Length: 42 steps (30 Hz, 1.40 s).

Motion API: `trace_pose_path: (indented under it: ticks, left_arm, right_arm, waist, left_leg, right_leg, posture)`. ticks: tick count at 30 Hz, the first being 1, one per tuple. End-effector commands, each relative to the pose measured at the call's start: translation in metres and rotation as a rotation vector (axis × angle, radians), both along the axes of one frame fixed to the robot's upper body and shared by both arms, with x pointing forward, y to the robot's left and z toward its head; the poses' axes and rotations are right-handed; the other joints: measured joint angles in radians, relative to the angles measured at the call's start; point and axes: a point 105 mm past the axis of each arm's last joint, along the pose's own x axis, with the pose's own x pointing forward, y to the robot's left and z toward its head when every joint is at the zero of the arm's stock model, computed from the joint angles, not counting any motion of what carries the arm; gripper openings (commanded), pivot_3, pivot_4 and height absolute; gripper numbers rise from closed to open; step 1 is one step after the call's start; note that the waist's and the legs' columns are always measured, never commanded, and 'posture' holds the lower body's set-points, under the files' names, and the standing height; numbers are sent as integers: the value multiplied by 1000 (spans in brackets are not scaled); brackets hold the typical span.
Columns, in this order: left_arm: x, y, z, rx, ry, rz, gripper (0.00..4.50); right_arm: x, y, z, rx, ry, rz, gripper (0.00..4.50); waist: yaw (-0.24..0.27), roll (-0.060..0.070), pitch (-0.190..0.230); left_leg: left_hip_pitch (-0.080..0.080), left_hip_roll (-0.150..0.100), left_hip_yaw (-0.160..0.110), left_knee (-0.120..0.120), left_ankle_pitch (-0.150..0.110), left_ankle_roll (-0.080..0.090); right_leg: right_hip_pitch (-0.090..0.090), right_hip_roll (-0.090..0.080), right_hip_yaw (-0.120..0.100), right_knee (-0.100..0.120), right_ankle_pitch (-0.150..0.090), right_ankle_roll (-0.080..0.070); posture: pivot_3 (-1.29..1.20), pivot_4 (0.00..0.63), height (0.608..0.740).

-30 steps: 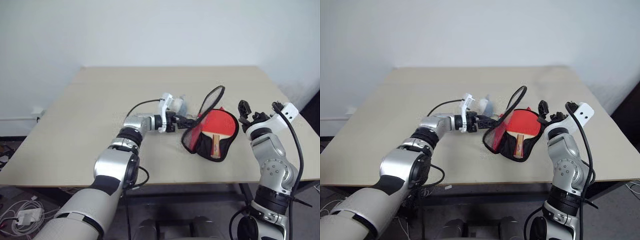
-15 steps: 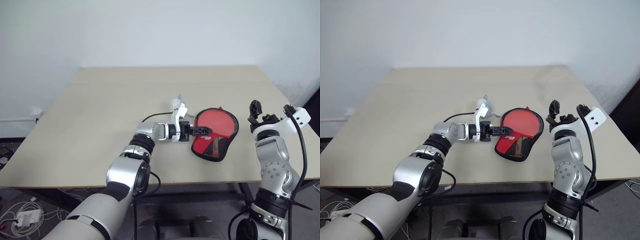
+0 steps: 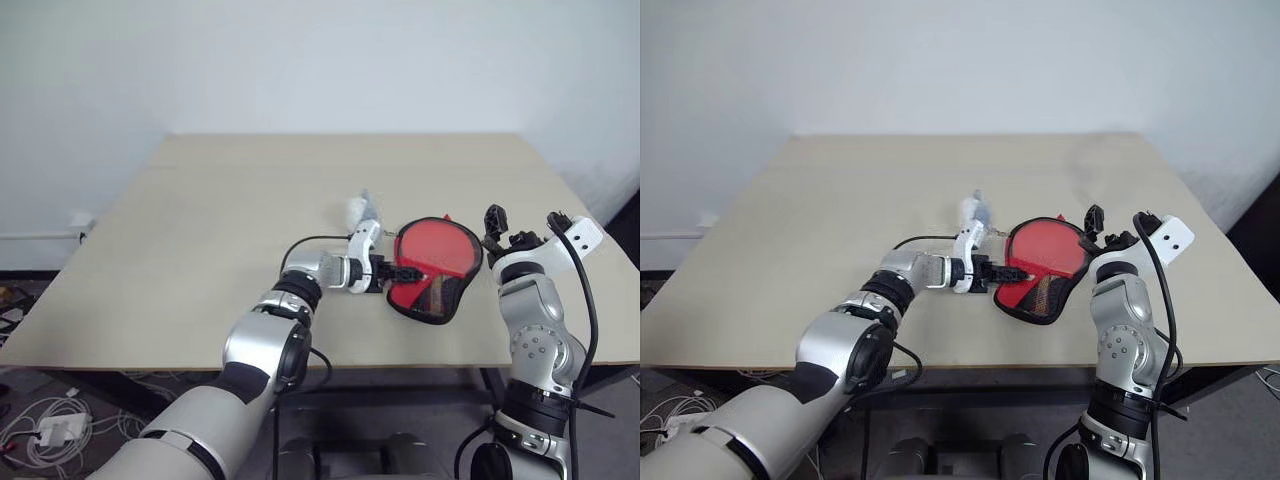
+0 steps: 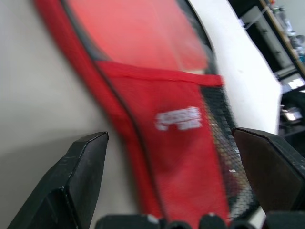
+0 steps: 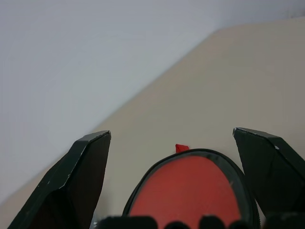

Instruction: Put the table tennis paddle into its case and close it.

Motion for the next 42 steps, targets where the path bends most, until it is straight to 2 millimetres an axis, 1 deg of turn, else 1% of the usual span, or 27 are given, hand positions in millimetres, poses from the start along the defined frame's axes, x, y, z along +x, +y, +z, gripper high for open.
trace_pose_path:
  ticks: [1,4,6,9,13,18,19,20,21,23,26,28,30,32,35,37,39,42]
  left_arm:
    - [-24,-28,18,-85,66,-158,4500]
    - [-29,-34,23,-110,86,-180,4500]
    - [-26,-33,20,-99,87,-152,4500]
    - [-19,-25,10,-72,118,-61,3928]
    - [-12,-18,9,-87,138,1,2569]
    - [-8,-13,16,-123,172,30,874]
    - [-8,-11,16,-128,181,34,608]
    - [-7,-9,17,-132,189,38,229]
    - [-7,-7,16,-131,199,44,14]
    - [-7,2,13,-107,233,51,14]
    - [-9,21,12,-42,326,63,14]
    - [-12,35,21,-53,391,53,14]
    - [-16,45,21,-32,425,48,14]
    - [-25,63,15,38,467,43,14]
    - [-43,78,21,20,485,-41,14]
    - [-52,84,28,-32,490,-103,14]
    - [-65,90,34,-49,462,-180,14]
    - [-85,89,25,1,491,-251,14]
  right_arm:
    - [-3,-8,13,-18,-47,-31,4465]
    - [-4,-10,14,-20,-49,-38,4465]
    - [-5,-12,13,-23,-46,-45,4465]
    - [-5,-13,12,-27,-38,-51,4500]
    - [-5,-12,9,-40,-25,-50,4500]
    - [-3,-10,7,-57,-12,-44,4500]
    - [-3,-10,6,-61,-10,-42,4500]
    - [-2,-10,6,-64,-9,-41,4500]
    - [-2,-10,6,-66,-7,-40,4500]
    - [-2,-10,5,-76,0,-41,4500]
    - [-2,-9,5,-85,2,-40,4500]
    - [-3,-8,4,-91,2,-38,4500]
    - [-4,-7,4,-94,4,-38,4500]
    - [-4,-7,3,-98,6,-36,4500]
    - [-4,-6,3,-104,6,-34,4500]
    - [-4,-7,3,-105,7,-34,4500]
    - [-4,-6,3,-106,9,-31,4500]
    - [-2,-2,3,-114,13,-14,4500]
  waist:
    - [0,0,0]
    - [-2,0,0]
    - [-7,0,0]
    - [-13,0,0]
    - [-13,0,0]
    - [-14,0,0]
    - [-14,0,0]
    - [-14,0,0]
    - [-14,0,0]
    - [-15,0,0]
    - [-19,1,0]
    - [-22,1,0]
    - [-23,1,0]
    - [-23,1,0]
    - [-28,1,0]
    - [-29,1,0]
    - [-29,1,0]
    - [-23,1,0]
  left_leg:
    - [0,0,0,0,0,0]
    - [0,0,0,0,0,0]
    - [0,0,0,0,0,0]
    - [0,0,0,-1,0,0]
    - [0,0,0,-1,0,0]
    - [0,0,0,-1,0,0]
    - [0,0,0,-1,0,0]
    - [0,0,0,-1,0,0]
    - [0,0,0,-1,0,0]
    - [0,0,0,-1,0,0]
    - [0,0,0,-2,0,0]
    - [1,0,-1,-2,0,0]
    - [1,0,-1,-4,1,0]
    - [1,0,-1,-4,1,0]
    - [2,0,-1,-5,1,0]
    - [2,1,-2,-7,3,-3]
    - [1,1,-2,-7,3,-4]
    - [2,0,-2,-7,3,-4]
  right_leg:
    - [0,0,0,0,0,0]
    - [0,0,0,0,0,0]
    - [-1,0,0,1,0,0]
    - [-1,0,0,1,0,0]
    - [-1,0,0,0,0,0]
    - [-1,0,0,0,0,0]
    - [-1,0,0,0,0,0]
    - [-1,0,0,0,0,0]
    - [-1,0,0,0,0,0]
    - [-1,0,0,0,0,0]
    - [-1,0,0,1,0,0]
    - [-2,0,0,1,0,0]
    - [-2,0,0,1,0,0]
    - [-2,0,0,1,0,0]
    - [-2,0,1,1,0,0]
    - [-2,0,0,2,2,-3]
    - [-3,0,0,2,3,-4]
    - [-2,-1,0,2,2,-4]
  posture:
    - [0,0,740]
    - [0,0,740]
    - [0,0,740]
    - [0,0,740]
    - [0,0,740]
    - [0,0,740]
    - [0,0,740]
    - [0,0,740]
    - [0,0,740]
    - [0,0,740]
    - [0,0,740]
    - [0,0,740]
    - [0,0,740]
    - [0,0,740]
    - [0,0,740]
    - [0,0,740]
    - [0,0,740]
    - [0,0,740]
